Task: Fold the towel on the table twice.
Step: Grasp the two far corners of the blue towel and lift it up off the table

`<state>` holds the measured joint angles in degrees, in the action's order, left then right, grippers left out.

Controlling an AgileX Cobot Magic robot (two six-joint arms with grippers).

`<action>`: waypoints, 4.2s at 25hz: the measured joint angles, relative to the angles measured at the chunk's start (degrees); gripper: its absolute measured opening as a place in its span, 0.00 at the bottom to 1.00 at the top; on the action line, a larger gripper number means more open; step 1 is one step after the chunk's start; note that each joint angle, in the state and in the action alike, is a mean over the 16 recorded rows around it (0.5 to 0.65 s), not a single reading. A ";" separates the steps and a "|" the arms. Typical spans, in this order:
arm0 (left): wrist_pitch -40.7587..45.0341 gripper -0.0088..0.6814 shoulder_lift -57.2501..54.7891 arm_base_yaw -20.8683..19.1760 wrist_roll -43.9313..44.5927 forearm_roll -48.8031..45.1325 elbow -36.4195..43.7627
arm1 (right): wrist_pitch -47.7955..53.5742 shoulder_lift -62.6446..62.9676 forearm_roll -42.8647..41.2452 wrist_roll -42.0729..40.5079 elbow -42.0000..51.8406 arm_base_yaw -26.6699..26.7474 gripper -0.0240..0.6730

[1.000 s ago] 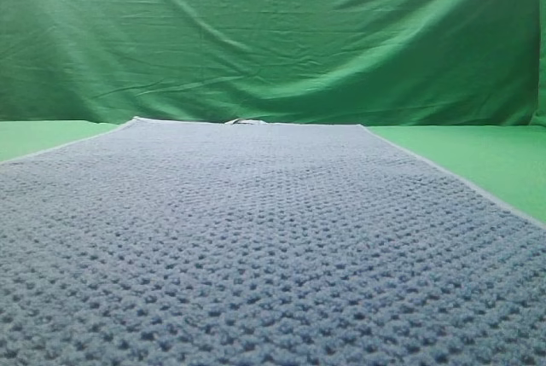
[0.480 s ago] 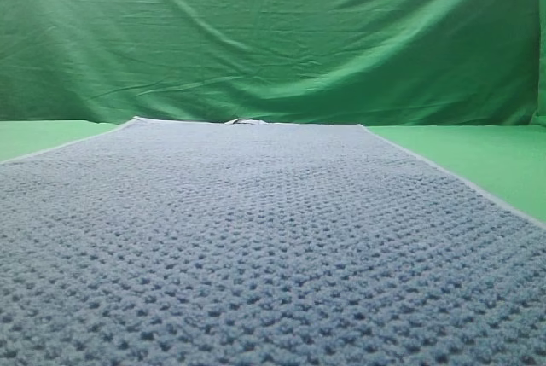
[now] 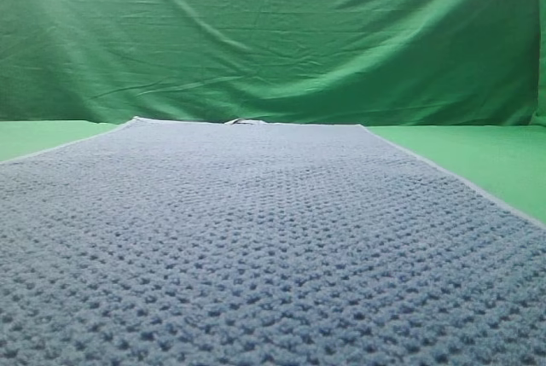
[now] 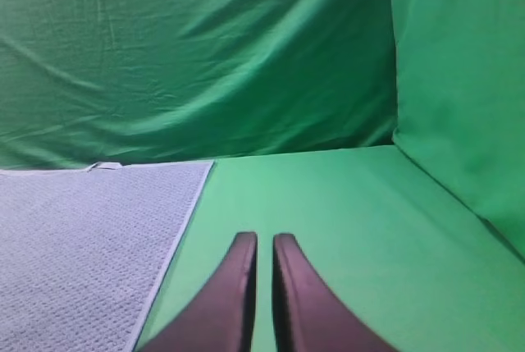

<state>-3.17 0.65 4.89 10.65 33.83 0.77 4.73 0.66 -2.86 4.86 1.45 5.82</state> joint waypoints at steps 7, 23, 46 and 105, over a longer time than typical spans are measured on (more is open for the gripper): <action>2.97 0.01 -1.53 0.00 0.33 -1.09 -4.78 | -2.91 -1.91 0.57 0.60 -4.62 0.00 0.10; 15.39 0.01 -13.76 0.00 0.98 -6.14 -20.57 | 6.40 -22.30 1.53 1.27 -25.69 0.00 0.10; 44.58 0.01 -53.96 0.00 -7.60 -19.67 -45.41 | 44.33 -64.92 1.40 -3.59 -55.44 12.69 0.10; 46.56 0.94 -113.80 5.15 -15.86 -34.07 -77.14 | 35.47 -117.60 1.52 2.10 -81.67 19.32 0.96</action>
<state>43.39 -113.15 10.04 -5.21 -0.24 -76.38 40.20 -116.94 -1.34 6.96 -80.21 25.14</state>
